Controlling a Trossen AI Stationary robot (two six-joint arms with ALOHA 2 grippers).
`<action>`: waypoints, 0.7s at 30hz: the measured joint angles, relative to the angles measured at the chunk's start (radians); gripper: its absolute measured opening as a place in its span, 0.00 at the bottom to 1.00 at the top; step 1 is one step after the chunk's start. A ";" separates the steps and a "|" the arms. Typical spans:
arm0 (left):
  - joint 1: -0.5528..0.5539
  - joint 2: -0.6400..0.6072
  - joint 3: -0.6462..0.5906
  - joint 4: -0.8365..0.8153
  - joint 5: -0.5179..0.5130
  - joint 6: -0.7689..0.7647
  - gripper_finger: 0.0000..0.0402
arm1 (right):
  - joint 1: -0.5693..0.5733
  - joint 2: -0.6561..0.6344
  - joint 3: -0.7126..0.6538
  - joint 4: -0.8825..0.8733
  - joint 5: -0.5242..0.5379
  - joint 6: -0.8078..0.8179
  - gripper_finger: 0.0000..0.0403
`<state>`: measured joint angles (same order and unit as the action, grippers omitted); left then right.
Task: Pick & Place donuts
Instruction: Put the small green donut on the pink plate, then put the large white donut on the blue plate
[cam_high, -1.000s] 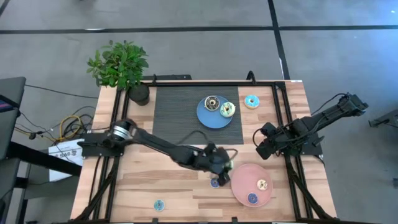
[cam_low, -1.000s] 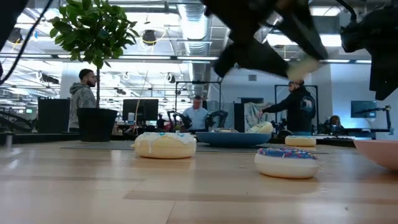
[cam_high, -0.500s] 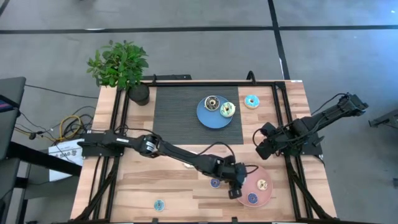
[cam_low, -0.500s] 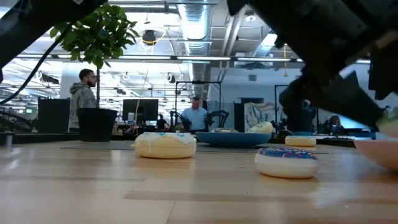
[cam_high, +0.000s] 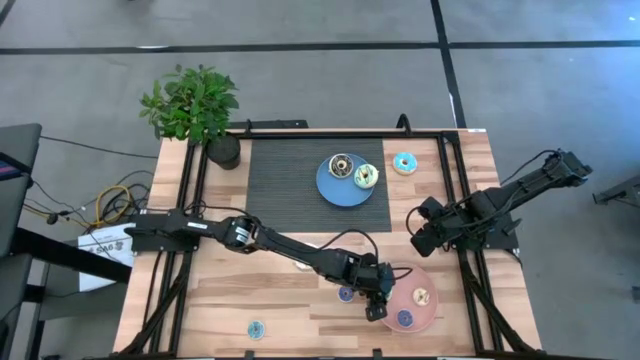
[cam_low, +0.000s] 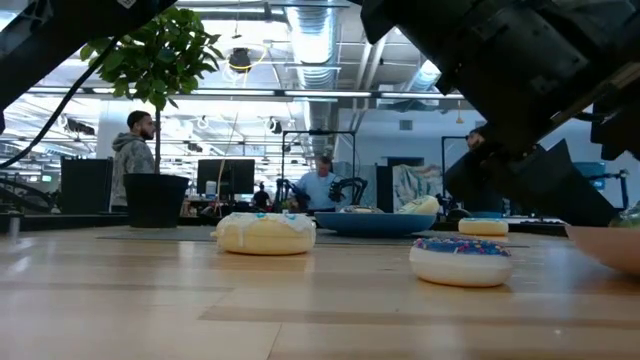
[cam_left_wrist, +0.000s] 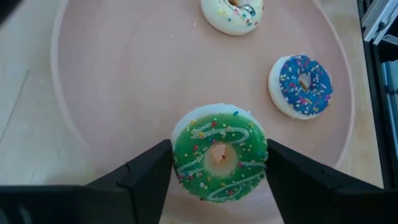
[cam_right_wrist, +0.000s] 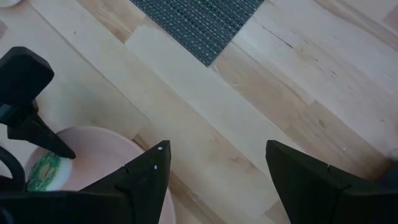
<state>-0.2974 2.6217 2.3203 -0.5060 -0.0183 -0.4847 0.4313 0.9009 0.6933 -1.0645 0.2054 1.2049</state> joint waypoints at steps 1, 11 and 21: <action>0.000 0.000 0.000 0.000 0.004 -0.001 0.62 | 0.000 0.000 0.000 0.000 0.000 0.000 0.63; 0.007 -0.021 0.034 -0.084 0.008 -0.009 0.73 | 0.000 0.000 0.000 0.000 0.000 0.000 0.63; 0.004 -0.183 0.035 -0.385 -0.142 0.162 0.46 | 0.000 0.002 -0.001 0.034 0.001 0.000 0.63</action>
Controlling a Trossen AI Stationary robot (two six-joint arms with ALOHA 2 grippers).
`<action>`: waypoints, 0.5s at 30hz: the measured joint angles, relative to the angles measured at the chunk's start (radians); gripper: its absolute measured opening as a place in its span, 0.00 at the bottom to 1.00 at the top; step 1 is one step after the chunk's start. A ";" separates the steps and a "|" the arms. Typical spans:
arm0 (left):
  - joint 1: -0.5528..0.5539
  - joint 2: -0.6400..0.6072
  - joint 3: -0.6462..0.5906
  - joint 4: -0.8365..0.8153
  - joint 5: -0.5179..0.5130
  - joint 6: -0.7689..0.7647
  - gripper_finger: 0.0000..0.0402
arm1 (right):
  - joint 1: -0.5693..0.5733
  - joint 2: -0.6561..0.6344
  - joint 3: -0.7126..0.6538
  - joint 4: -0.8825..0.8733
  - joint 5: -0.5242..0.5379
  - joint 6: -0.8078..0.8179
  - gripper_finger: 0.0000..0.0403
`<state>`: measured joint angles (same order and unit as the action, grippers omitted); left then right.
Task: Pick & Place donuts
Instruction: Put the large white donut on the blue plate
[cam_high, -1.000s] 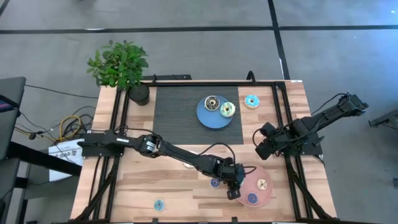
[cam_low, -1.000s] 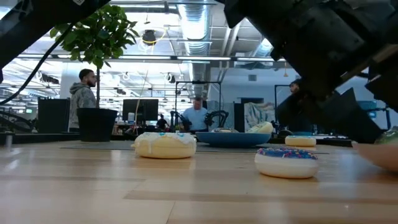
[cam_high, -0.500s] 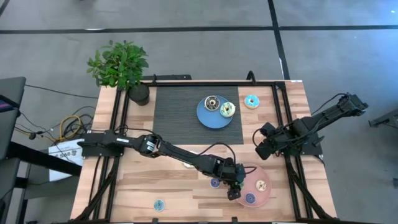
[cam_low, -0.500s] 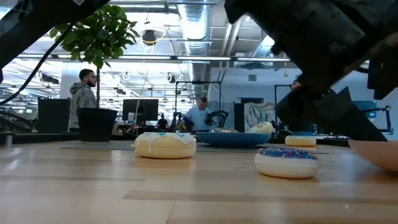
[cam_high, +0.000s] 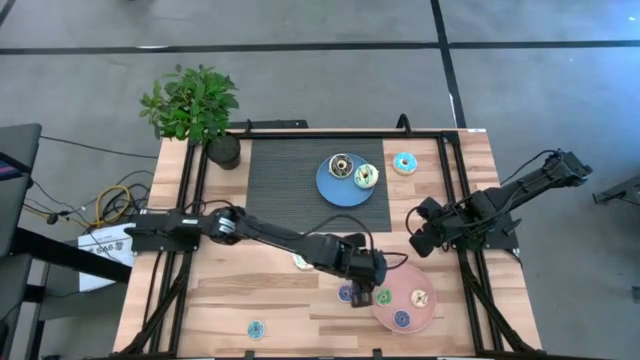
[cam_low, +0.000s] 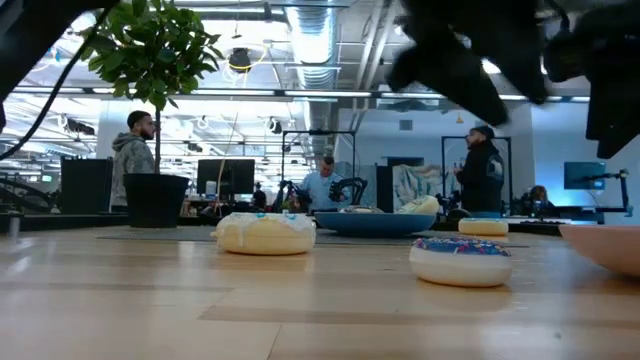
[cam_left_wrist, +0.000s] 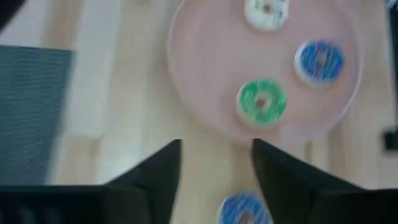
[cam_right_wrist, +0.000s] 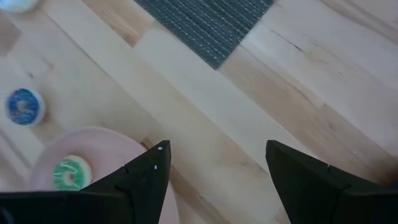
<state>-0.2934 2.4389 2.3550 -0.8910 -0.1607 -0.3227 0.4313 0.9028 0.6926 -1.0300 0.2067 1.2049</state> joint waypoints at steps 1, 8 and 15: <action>-0.002 -0.014 -0.002 -0.031 -0.022 0.024 0.38 | 0.000 0.000 0.000 0.014 0.001 0.000 0.63; -0.008 -0.144 -0.170 -0.116 -0.059 0.052 0.03 | 0.000 0.000 0.000 0.138 0.003 -0.002 0.63; -0.050 -0.453 -0.701 0.184 -0.085 -0.080 0.01 | 0.000 0.003 0.000 0.165 0.003 0.011 0.63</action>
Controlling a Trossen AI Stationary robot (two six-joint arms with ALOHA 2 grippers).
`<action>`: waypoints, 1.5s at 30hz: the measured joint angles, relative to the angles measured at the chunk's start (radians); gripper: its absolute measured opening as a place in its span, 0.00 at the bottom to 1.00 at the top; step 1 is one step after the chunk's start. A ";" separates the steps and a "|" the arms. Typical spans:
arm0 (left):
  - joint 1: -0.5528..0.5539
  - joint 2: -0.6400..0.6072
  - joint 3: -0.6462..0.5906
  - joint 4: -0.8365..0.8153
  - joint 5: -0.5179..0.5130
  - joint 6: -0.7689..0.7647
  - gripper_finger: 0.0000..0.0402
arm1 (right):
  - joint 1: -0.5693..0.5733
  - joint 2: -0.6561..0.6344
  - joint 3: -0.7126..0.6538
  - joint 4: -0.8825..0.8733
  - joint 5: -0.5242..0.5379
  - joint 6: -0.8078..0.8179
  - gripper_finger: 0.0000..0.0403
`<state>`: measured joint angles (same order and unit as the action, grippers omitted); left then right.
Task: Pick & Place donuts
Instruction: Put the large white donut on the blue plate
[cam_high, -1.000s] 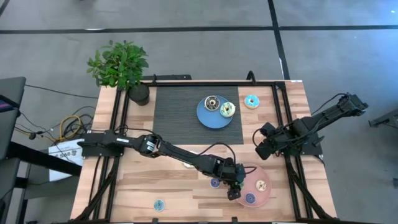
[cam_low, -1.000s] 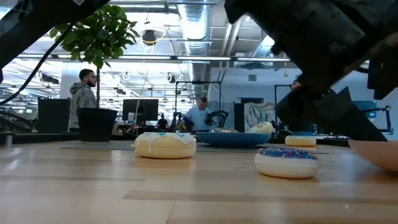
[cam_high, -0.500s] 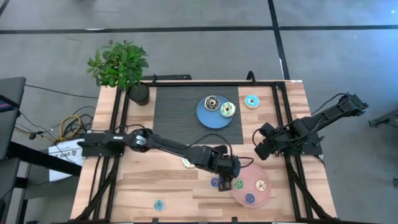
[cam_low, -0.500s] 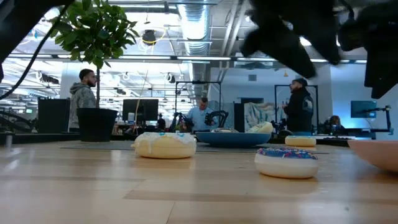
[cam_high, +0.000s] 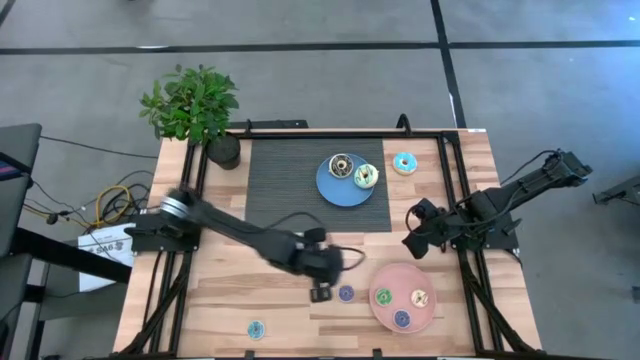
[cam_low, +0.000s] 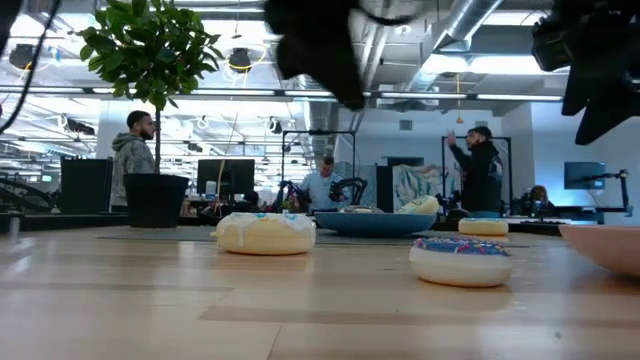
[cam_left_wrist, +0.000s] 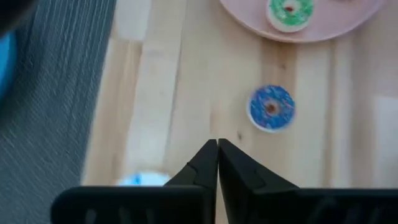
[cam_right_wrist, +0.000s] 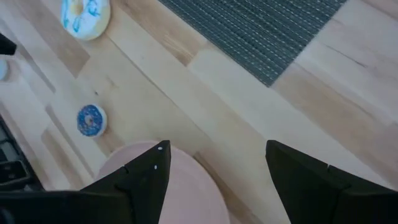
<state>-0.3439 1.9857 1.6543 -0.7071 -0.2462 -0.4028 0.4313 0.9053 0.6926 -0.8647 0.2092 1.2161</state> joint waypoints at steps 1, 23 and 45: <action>-0.008 -0.061 -0.096 0.071 -0.003 -0.029 0.01 | 0.000 0.008 0.000 0.016 0.001 0.014 0.63; -0.189 -0.978 -1.103 0.427 -0.090 -0.367 0.00 | -0.197 0.994 0.781 0.089 0.034 -0.466 0.63; -0.193 -1.072 -1.151 0.225 0.006 -0.233 0.00 | -0.246 1.374 1.257 -0.121 -0.211 -0.306 0.63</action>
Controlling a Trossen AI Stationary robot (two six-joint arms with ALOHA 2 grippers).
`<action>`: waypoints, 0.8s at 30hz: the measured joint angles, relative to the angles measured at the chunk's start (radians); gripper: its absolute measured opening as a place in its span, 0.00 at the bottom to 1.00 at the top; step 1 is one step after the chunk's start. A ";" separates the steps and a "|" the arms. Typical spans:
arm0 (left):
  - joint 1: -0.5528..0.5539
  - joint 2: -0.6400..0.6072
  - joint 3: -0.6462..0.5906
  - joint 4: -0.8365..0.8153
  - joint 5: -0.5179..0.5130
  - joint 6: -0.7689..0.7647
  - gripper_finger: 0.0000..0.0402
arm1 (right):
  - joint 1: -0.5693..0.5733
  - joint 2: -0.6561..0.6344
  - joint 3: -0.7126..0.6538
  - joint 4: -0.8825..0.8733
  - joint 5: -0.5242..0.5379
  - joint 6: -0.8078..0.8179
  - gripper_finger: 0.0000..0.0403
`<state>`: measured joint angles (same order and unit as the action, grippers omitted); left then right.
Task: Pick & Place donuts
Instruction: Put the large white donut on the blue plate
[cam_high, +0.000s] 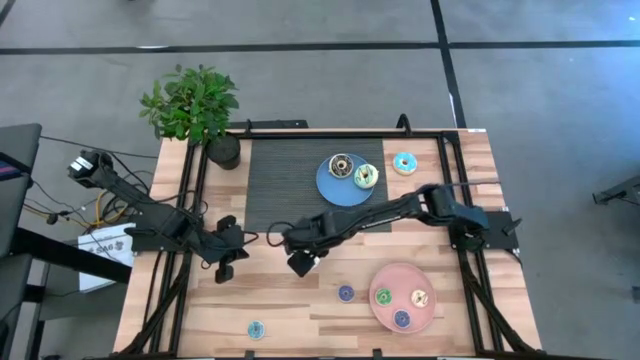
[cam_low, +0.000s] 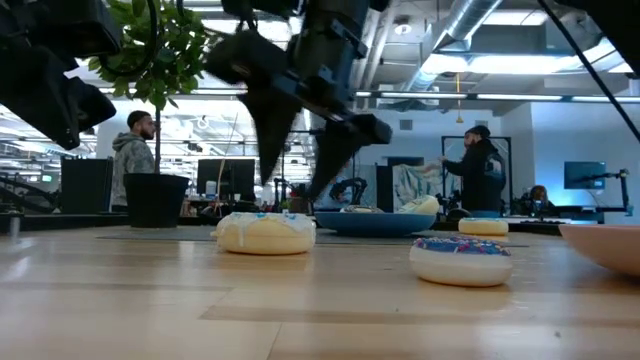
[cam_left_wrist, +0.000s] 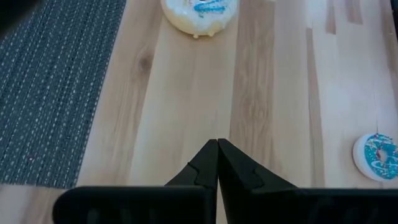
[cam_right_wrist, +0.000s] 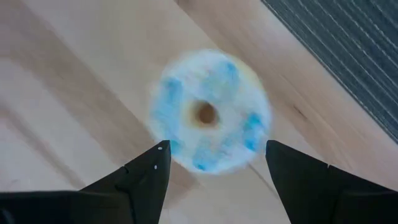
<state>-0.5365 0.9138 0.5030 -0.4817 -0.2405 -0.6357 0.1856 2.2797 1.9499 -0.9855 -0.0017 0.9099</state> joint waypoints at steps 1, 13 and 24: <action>0.000 0.000 0.000 0.001 0.000 0.004 0.00 | 0.000 0.002 0.000 -0.013 0.000 0.004 0.63; 0.000 0.000 0.000 0.001 0.000 0.007 0.00 | -0.014 0.030 0.004 0.022 0.079 0.002 0.63; 0.000 0.000 0.000 0.001 0.026 0.003 0.00 | -0.010 0.108 0.005 0.048 0.027 0.003 0.64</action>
<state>-0.5365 0.9142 0.5030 -0.4807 -0.2150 -0.6323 0.1757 2.3878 1.9549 -0.9371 0.0253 0.9131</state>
